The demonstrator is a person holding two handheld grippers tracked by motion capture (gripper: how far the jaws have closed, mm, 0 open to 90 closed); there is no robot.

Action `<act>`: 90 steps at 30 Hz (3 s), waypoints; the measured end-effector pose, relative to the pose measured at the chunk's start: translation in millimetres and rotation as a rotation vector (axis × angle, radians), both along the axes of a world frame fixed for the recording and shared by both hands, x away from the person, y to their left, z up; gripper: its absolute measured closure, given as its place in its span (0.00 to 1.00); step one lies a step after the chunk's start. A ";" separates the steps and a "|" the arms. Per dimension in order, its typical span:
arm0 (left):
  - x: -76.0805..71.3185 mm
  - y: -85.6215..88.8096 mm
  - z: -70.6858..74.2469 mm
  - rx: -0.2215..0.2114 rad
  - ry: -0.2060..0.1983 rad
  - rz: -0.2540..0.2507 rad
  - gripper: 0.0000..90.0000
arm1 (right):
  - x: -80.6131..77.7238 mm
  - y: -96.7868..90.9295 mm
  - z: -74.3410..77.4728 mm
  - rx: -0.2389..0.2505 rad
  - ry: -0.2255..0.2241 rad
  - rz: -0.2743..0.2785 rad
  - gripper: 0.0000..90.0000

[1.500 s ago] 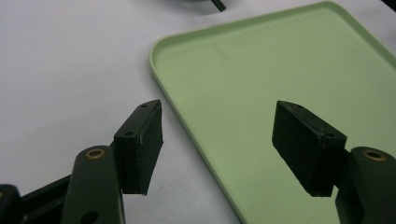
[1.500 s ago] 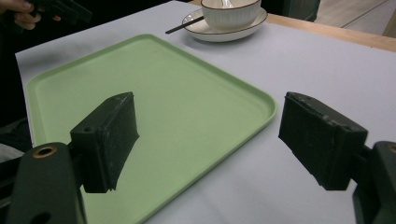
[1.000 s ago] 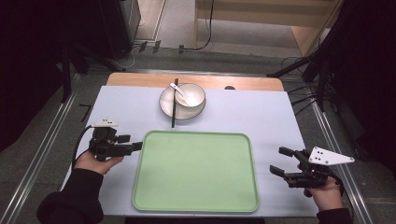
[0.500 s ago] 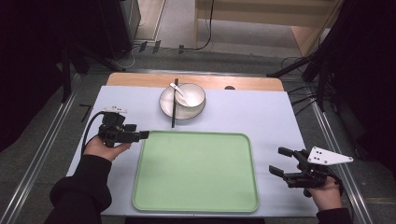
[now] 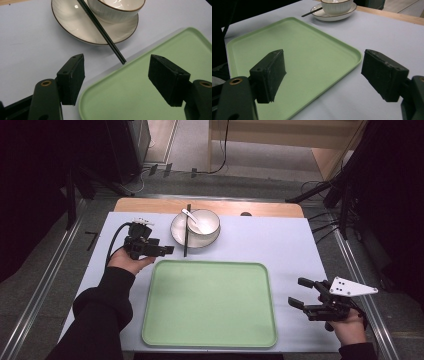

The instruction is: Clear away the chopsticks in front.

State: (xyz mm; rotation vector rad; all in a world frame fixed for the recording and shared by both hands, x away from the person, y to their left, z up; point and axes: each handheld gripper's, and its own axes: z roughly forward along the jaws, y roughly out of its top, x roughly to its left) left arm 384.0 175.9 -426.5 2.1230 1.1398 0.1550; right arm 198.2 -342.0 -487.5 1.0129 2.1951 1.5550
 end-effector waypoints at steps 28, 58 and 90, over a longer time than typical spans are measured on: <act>72.6 -55.1 -26.7 0.126 0.020 0.095 0.52 | 0.7 -0.9 -0.4 0.007 0.001 0.006 0.22; 91.1 -69.9 -60.4 0.169 0.092 0.225 0.88 | 1.5 -1.6 -0.8 0.002 0.002 0.008 0.22; 14.6 18.2 -20.7 -0.018 0.150 0.246 0.95 | 2.2 -0.3 -0.7 0.000 0.001 0.015 0.22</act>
